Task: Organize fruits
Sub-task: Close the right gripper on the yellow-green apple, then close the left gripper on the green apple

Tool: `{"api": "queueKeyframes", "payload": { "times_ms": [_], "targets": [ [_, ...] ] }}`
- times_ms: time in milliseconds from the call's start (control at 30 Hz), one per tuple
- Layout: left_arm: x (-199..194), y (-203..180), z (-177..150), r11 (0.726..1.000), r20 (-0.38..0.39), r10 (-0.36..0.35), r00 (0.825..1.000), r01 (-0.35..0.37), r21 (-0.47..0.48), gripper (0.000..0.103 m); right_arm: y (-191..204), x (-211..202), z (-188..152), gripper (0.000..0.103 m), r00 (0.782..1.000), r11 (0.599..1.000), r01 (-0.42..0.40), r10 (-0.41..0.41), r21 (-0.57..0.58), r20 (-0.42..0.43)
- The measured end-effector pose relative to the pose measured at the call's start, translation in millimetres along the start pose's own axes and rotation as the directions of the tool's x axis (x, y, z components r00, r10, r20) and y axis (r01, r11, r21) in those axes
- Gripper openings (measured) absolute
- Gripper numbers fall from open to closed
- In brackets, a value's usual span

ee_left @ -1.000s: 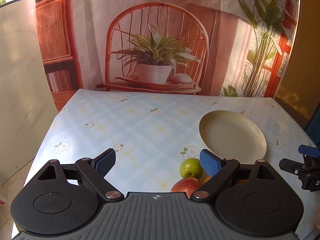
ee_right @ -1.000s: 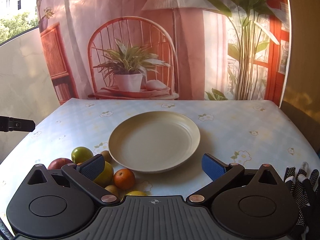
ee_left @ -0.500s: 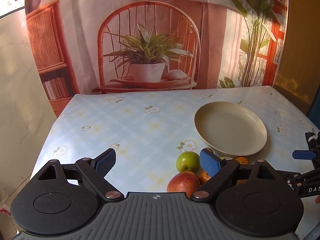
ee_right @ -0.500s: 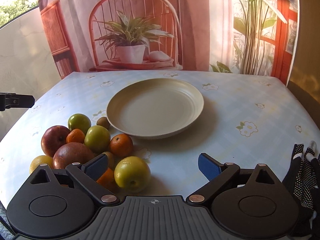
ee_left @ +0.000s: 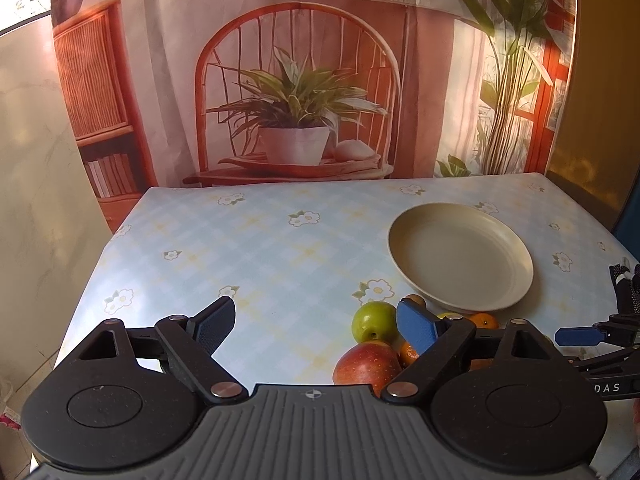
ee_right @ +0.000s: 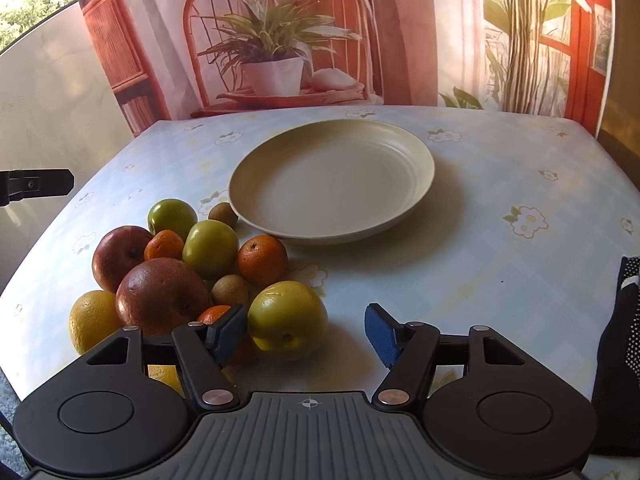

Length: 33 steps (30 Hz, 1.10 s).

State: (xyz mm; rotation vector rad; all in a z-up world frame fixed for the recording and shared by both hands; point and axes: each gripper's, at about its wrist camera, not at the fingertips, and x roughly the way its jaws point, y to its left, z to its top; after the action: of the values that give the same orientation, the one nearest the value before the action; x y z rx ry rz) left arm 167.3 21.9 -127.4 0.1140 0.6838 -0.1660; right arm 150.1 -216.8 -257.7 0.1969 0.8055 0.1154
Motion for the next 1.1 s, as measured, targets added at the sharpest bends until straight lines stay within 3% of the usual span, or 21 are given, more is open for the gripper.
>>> {"api": "queueKeyframes", "payload": {
  "times_ms": [133,233,367,533,633,867,1100],
  "targets": [
    [2.4,-0.8,-0.3,1.0,-0.002,-0.004,1.0,0.004,0.0,0.089,-2.7,4.1,3.1,0.056,1.0,0.999,-0.021,0.021,0.026,-0.004],
    [3.9,-2.3,-1.3,1.0,-0.006,-0.007,1.0,0.007,0.007,0.084,-4.5,4.9,7.0,0.041,0.999,0.998,-0.051,0.052,0.046,-0.011],
    [6.2,0.5,-1.7,1.0,-0.012,-0.018,1.0,0.018,0.004,0.082,-0.2,3.7,10.1,0.041,0.999,0.999,-0.031,0.032,0.02,-0.014],
    [14.7,0.7,1.5,0.999,-0.02,-0.044,0.999,0.045,0.026,0.076,-3.6,1.6,12.8,0.041,0.997,0.997,0.071,-0.071,-0.007,0.011],
    [26.5,-2.0,5.7,0.996,-0.035,-0.079,0.996,0.08,0.026,0.07,-10.1,1.3,14.8,0.041,0.997,0.997,0.073,-0.073,0.001,0.006],
    [72.8,-12.0,12.5,0.975,-0.126,-0.222,0.967,0.22,-0.027,0.068,-3.5,3.9,13.7,0.041,0.995,0.995,0.095,-0.095,-0.022,0.008],
    [110.0,-22.7,3.3,0.964,-0.201,-0.267,0.943,0.264,-0.042,0.067,-6.5,3.4,13.5,0.041,0.996,0.996,0.085,-0.085,-0.006,0.004]
  ]
}}
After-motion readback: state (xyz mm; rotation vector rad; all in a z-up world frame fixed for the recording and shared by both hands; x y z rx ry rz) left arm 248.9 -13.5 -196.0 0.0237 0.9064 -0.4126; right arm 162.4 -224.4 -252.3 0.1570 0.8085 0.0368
